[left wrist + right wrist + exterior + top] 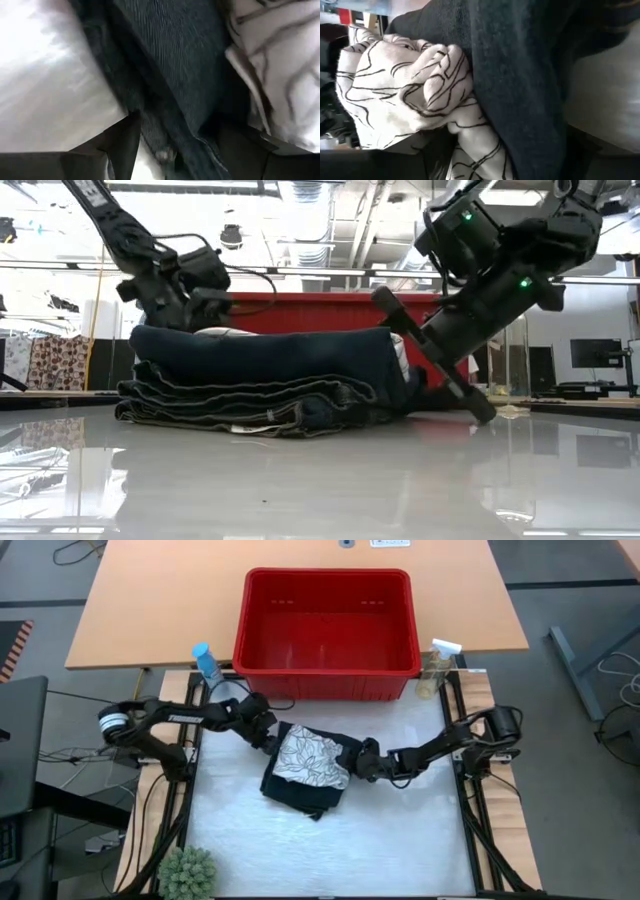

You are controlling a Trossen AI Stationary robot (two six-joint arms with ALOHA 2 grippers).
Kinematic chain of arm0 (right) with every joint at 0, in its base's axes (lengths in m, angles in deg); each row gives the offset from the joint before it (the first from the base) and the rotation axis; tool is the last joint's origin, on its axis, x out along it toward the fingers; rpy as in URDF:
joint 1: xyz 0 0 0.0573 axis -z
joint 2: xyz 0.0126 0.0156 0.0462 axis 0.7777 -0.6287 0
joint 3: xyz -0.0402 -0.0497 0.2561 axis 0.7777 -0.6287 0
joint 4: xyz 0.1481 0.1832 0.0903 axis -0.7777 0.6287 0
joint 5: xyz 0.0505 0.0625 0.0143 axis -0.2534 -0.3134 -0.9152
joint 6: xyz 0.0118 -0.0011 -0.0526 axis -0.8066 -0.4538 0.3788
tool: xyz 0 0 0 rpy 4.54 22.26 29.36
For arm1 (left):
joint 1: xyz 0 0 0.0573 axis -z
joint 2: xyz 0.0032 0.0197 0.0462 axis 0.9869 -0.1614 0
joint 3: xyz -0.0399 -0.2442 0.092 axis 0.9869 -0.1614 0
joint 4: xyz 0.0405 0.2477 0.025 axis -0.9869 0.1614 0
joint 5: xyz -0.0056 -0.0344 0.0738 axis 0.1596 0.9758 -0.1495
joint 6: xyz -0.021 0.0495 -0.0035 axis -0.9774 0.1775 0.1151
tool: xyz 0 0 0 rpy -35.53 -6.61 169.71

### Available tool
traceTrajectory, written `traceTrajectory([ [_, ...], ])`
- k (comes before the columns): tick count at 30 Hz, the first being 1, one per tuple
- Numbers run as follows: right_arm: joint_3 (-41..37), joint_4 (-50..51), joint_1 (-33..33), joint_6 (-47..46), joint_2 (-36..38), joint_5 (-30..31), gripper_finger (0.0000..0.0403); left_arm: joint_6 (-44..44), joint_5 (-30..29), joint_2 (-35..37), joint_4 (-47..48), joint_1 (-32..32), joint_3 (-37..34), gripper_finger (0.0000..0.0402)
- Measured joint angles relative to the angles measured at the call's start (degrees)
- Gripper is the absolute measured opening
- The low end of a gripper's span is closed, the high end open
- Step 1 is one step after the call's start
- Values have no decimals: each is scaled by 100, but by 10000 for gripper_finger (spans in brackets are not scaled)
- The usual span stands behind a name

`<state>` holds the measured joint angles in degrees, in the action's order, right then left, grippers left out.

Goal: Fold Laundry from Bin
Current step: Put the stack of folded clothes into the red laundry bin

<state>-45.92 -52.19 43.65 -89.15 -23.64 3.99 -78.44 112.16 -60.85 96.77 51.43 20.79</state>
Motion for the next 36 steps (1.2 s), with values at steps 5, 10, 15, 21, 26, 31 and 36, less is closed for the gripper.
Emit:
traceTrajectory([
  [5, 19, -492, 101, -12, -381, -397, 292, -136, 498, -787, -763, -8, 12, 236],
  [10, 218, -519, 248, 199, -671, -791, 291, -426, 1079, -1379, -1368, -20, 23, 236],
  [15, 450, -362, 400, 519, -860, -1208, 262, -613, 1210, -1481, -1564, -24, 22, 234],
  [21, 643, -192, 611, 1164, -877, -1548, 140, -898, 1086, -1496, -1698, 8, 15, 166],
  [26, 810, -102, 741, 1511, -874, -1729, 139, -1213, 1095, -1500, -1957, 26, -2, 53],
  [31, 814, -22, 847, 1678, -618, -1807, 139, -1736, 1297, -1463, -1748, -22, 262, 45],
  [36, 814, 502, 932, 1890, -128, -1809, 139, -2217, 1279, -1120, -1315, -4, 598, 45],
])
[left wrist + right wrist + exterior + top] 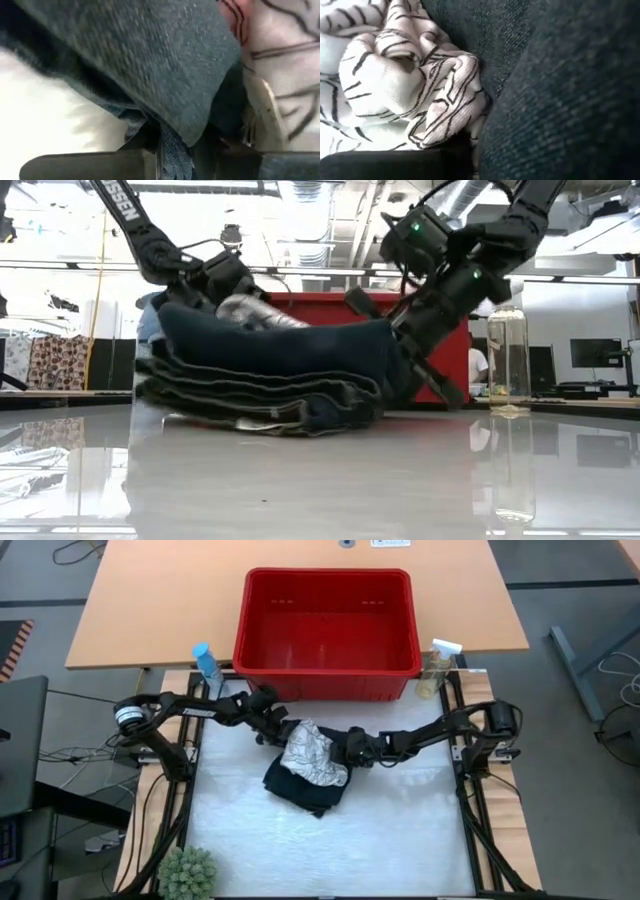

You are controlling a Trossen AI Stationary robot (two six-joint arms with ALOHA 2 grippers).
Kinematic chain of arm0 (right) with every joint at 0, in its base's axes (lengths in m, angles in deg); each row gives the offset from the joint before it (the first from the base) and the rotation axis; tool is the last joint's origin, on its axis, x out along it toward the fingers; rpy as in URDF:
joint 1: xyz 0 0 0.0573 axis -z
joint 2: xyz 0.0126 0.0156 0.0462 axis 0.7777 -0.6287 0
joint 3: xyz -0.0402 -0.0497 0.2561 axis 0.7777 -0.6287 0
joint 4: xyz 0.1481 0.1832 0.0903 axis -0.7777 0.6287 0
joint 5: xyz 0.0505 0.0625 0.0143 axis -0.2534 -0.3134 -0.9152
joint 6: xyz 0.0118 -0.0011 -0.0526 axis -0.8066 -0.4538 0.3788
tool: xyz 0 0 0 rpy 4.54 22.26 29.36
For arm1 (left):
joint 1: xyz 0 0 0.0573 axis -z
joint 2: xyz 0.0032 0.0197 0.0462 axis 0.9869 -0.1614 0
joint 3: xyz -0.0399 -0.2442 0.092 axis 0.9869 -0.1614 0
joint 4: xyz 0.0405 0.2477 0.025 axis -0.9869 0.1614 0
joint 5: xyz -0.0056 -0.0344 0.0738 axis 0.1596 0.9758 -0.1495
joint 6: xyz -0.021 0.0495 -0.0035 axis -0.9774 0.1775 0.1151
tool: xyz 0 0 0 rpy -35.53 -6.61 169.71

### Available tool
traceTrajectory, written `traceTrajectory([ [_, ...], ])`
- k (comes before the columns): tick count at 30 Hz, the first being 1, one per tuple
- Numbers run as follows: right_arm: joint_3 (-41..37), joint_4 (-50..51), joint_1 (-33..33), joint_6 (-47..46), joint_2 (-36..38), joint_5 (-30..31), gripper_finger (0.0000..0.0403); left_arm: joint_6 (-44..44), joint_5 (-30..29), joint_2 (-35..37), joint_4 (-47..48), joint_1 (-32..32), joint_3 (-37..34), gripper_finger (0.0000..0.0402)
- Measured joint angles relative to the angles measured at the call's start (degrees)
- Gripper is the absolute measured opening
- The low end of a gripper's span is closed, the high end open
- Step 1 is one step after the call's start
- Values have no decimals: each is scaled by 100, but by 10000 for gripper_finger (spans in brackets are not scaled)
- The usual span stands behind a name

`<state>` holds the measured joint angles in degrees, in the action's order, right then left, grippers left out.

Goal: Fold Laundry from Bin
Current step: Put the stack of folded clothes into the red laundry bin

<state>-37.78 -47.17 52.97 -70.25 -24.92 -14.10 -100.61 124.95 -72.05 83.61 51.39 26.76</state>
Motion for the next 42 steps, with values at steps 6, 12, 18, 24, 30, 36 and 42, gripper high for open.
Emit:
traceTrajectory([
  [6, 4, 504, 50, 111, 659, 113, 139, -344, 37, 305, 151, 17, 223, 45],
  [12, 15, 783, 54, 97, 1229, 172, 139, -717, 99, 425, 155, 35, 472, 45],
  [18, 15, 1148, 50, 93, 1688, 170, 139, -973, 204, 430, 200, 201, 914, 45],
  [24, 283, 1672, 52, 248, 2013, 213, 139, -1188, 320, 441, 291, 267, 1455, 45],
  [30, 1793, 3713, 230, 1196, 2009, 212, 139, -1216, 378, 465, 540, 263, 2077, 45],
  [36, 3198, 5474, 723, 2244, 1929, 189, 139, -1217, 265, 463, 658, 150, 2645, 45],
  [42, 4015, 5535, 1538, 2908, 1923, -14, 139, -1232, 146, 464, 860, -367, 3420, 45],
])
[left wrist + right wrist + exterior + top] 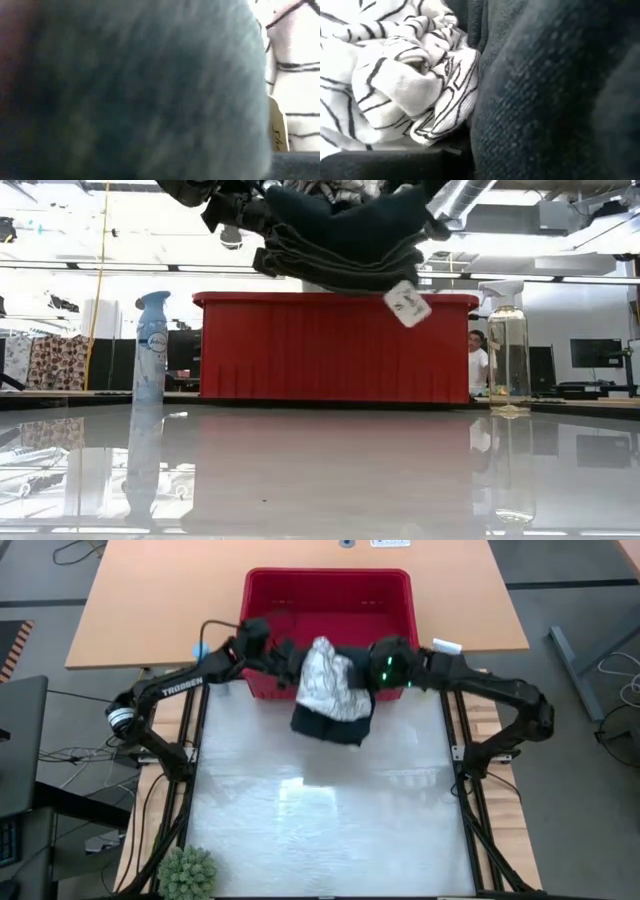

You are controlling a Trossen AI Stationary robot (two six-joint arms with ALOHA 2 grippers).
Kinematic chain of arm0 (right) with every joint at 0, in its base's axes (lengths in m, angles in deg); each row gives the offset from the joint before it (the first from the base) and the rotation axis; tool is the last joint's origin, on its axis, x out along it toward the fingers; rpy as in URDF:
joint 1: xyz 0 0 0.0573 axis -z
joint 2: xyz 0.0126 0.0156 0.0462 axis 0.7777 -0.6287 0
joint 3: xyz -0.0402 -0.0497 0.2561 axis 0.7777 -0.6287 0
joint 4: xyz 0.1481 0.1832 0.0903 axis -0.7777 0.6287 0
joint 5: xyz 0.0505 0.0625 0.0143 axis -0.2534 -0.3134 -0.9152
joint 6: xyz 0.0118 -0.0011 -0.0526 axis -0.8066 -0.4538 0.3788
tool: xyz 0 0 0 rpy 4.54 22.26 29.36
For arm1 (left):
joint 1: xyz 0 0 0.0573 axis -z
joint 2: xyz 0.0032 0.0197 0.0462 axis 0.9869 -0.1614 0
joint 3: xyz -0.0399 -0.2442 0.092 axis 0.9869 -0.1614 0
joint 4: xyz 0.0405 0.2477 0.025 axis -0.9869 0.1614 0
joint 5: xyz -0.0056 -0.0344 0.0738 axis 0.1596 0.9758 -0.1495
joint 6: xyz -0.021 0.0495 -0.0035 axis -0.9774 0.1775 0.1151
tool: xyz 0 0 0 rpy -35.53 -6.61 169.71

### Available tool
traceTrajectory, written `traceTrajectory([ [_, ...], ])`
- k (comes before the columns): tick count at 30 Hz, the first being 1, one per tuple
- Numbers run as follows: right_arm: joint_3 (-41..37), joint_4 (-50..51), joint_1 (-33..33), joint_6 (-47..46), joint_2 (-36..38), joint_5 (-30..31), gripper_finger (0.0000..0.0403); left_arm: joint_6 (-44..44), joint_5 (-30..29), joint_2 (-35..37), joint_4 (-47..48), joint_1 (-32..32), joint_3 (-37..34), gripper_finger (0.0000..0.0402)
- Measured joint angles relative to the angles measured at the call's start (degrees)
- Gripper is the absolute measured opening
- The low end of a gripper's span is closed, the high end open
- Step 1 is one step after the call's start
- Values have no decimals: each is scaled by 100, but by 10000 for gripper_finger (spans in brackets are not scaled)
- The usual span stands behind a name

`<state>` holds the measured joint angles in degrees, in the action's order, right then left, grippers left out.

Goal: Fold Laundry from Bin
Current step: Put the stack of folded clothes into the red laundry bin

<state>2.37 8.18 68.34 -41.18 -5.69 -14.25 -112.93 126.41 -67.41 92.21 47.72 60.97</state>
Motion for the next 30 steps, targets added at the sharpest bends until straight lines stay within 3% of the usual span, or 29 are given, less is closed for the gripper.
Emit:
traceTrajectory([
  [8, 146, -1277, 1162, 227, -25, -817, 139, -111, -245, -43, 1, -859, 671, 45],
  [13, 476, -2174, 1716, 203, -617, -1445, 139, -116, -454, -43, -144, -1337, 706, 45],
  [20, 2525, -2354, 2088, 322, -2451, -1907, 139, -495, -694, -372, -1071, -2020, 704, 45],
  [26, 4968, -1022, 2399, 810, -3999, -2097, 139, -451, -753, -1153, -1294, -2405, 1130, 45],
  [30, 4411, -1355, 2685, 707, -4072, -2322, 138, -397, -754, -1766, -1144, -2485, 1521, 44],
])
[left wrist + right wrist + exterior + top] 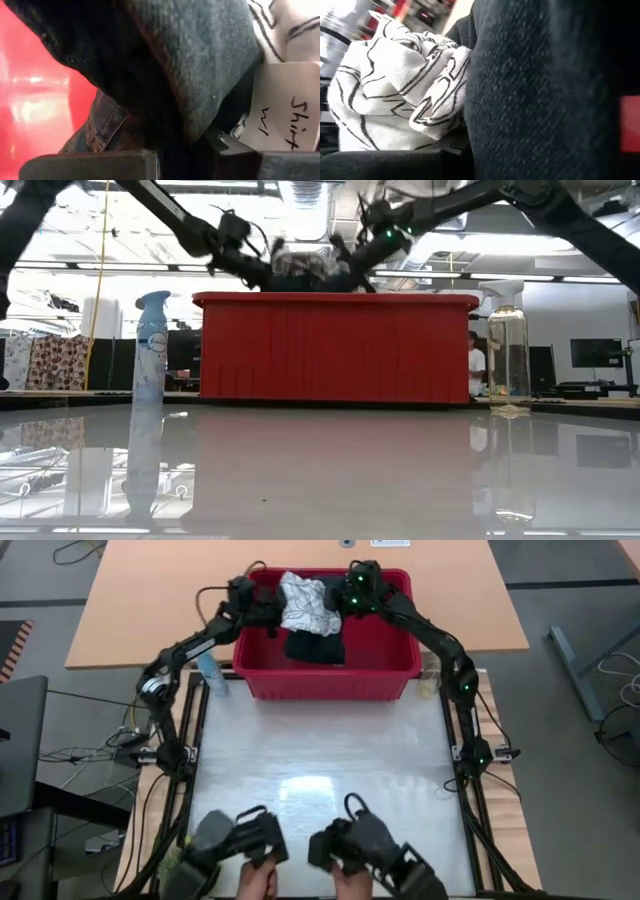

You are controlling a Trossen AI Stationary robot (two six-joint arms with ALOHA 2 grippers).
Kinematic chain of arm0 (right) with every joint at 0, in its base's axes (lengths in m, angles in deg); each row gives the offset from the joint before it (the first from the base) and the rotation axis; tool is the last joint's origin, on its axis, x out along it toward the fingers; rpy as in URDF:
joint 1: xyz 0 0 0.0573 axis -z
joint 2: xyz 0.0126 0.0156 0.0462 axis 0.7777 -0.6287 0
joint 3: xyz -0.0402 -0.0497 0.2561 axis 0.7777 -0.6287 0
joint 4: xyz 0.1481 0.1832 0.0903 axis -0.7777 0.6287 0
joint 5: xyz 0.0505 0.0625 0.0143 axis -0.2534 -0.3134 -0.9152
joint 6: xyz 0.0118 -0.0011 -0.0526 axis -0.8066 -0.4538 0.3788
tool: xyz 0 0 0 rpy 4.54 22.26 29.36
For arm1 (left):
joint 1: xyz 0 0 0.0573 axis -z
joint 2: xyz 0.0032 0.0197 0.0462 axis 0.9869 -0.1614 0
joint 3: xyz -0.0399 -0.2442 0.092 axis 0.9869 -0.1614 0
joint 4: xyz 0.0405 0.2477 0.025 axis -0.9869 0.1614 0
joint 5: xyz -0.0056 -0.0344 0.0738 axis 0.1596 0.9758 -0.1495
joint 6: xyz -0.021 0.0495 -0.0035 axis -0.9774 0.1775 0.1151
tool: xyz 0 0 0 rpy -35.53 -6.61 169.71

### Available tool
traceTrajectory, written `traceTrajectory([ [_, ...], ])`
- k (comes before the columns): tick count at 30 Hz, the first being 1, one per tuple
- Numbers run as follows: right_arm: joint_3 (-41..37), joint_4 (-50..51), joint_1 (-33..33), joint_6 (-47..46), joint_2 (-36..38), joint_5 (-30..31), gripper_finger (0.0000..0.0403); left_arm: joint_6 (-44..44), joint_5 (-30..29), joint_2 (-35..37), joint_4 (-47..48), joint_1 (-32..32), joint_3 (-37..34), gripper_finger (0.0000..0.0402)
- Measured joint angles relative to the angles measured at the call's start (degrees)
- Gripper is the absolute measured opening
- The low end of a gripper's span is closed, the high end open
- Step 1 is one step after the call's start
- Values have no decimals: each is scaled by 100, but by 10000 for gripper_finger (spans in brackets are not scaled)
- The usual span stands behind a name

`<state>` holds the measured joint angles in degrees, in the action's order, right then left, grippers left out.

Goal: Fold Laundry from Bin
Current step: Put the stack of folded clothes into the red laundry bin

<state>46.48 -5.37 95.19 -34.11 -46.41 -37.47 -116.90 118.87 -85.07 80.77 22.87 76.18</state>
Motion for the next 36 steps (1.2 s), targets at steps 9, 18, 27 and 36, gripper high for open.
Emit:
traceTrajectory([
  [9, -69, 496, 518, 711, -641, -45, 138, 371, -287, -1513, 523, 103, 852, 44],
  [18, -57, 1053, 753, 1255, -1403, -109, 138, 75, -371, -2389, 617, 134, 979, 76],
  [27, -55, 1109, 1019, 1738, -1459, -15, 263, 759, -655, -2408, 203, -2, 986, 127],
  [36, -59, 1169, 1372, 1564, -1459, -150, 388, 845, -1078, -2399, 310, -92, 988, 207],
])
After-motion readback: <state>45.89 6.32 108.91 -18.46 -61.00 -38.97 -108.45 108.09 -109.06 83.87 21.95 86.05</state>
